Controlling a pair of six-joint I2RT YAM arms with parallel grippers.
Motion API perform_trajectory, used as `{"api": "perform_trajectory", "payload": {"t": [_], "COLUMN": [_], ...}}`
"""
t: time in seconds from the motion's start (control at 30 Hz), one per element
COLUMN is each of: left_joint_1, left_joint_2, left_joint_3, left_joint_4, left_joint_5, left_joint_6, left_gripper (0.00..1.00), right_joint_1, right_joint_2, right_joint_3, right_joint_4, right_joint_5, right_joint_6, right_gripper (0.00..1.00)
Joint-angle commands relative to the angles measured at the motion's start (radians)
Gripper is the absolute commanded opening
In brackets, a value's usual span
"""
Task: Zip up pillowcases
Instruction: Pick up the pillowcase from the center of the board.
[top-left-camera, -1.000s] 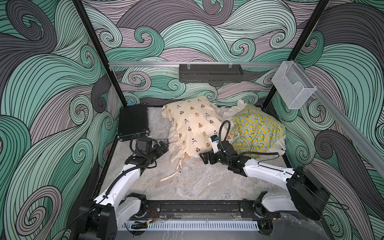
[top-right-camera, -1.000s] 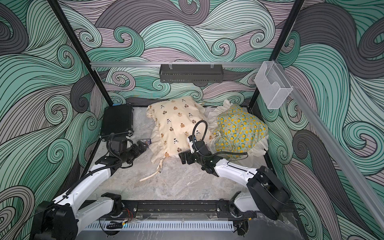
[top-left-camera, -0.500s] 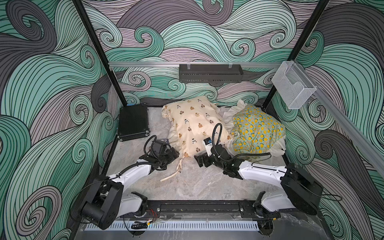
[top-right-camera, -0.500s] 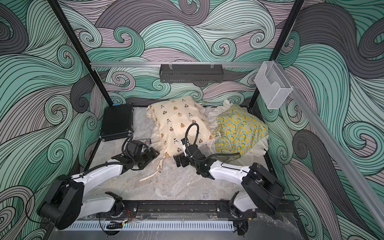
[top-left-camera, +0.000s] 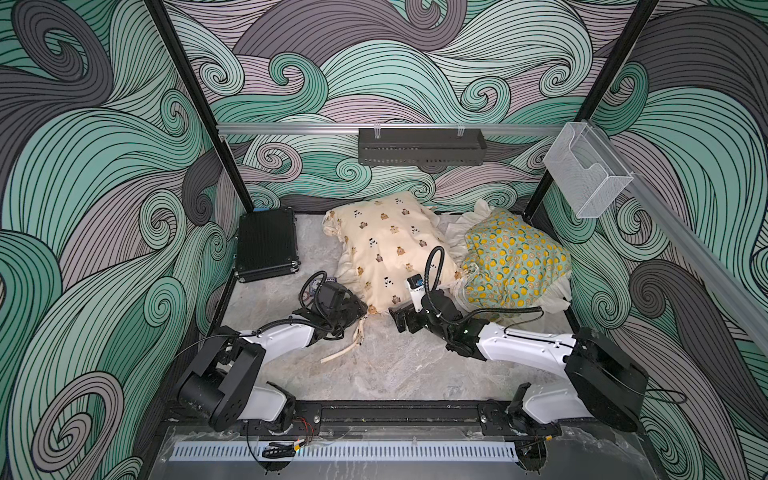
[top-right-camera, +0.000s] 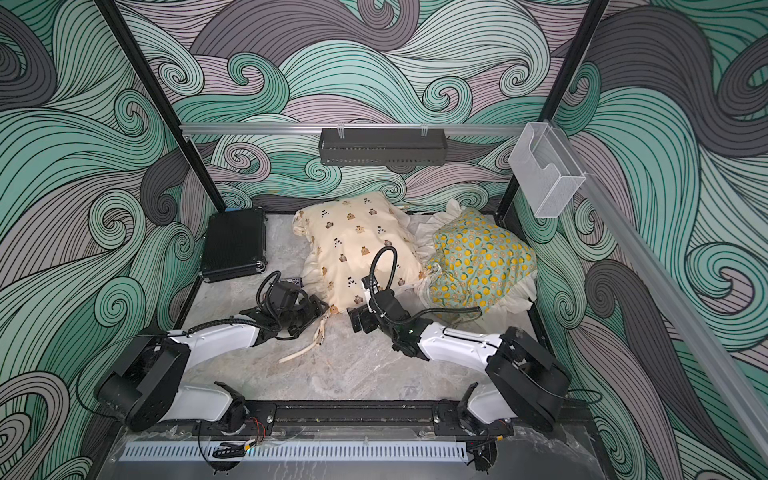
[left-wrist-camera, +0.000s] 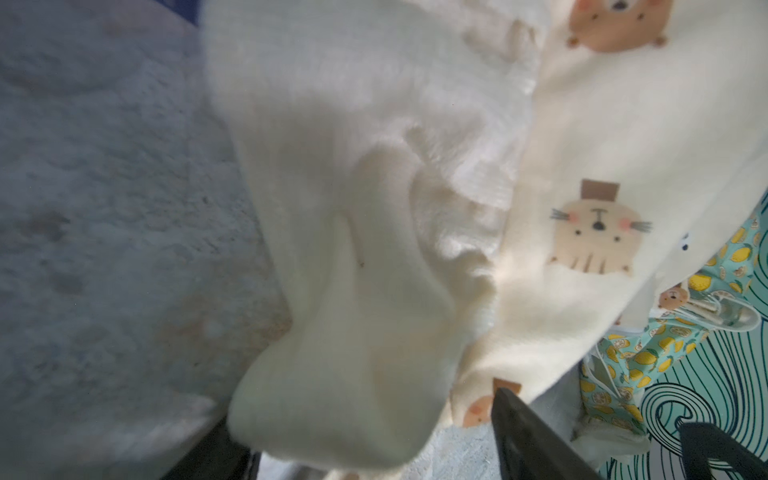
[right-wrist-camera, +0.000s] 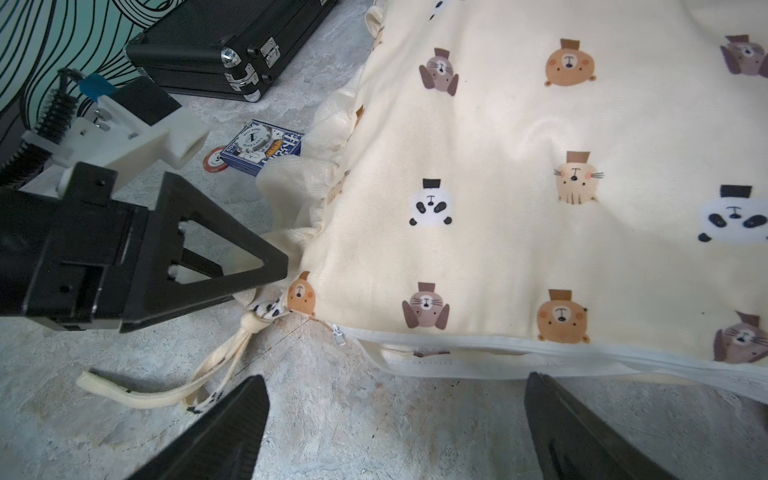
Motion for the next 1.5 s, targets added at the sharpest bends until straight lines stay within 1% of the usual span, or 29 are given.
{"api": "perform_trajectory", "payload": {"t": [0.0,0.07,0.17,0.4,0.63,0.83,1.0,1.17,1.37,1.47], "left_joint_1": [-0.019,-0.028,-0.034,-0.053,-0.066,-0.071,-0.071,-0.071,-0.071,-0.071], "left_joint_2": [0.019,0.019,0.061,0.1,0.137,0.146,0.139,0.123,0.075,0.044], "left_joint_3": [0.033,0.034,0.042,0.071,0.091,0.103,0.114,0.139,0.141,0.146], "left_joint_4": [0.068,0.079,0.109,0.121,0.139,0.138,0.116,0.063,0.018,-0.013], "left_joint_5": [-0.034,-0.055,-0.059,-0.086,-0.096,-0.106,-0.113,-0.107,-0.119,-0.12], "left_joint_6": [-0.022,-0.023,-0.025,-0.027,-0.027,-0.022,-0.014,0.001,0.022,0.029], "left_gripper": [0.8,0.79,0.77,0.66,0.46,0.26,0.12,0.01,0.0,0.0], "right_joint_1": [0.006,0.006,0.006,0.006,0.006,0.006,0.006,0.006,0.006,0.006], "right_joint_2": [-0.021,-0.022,-0.023,-0.03,-0.033,-0.03,-0.023,-0.01,-0.015,-0.02], "right_joint_3": [-0.001,-0.001,-0.004,-0.006,-0.007,-0.007,-0.008,0.002,-0.001,-0.001], "right_joint_4": [0.02,0.019,0.02,0.02,0.019,0.018,0.019,0.012,0.005,-0.015], "right_joint_5": [0.024,0.027,0.032,0.04,0.044,0.052,0.057,0.06,0.06,0.074], "right_joint_6": [-0.014,-0.017,-0.017,-0.026,-0.034,-0.039,-0.037,-0.039,-0.035,-0.009], "right_gripper": [0.99,0.99,0.99,0.99,0.99,0.99,0.99,0.99,0.99,0.99]}}
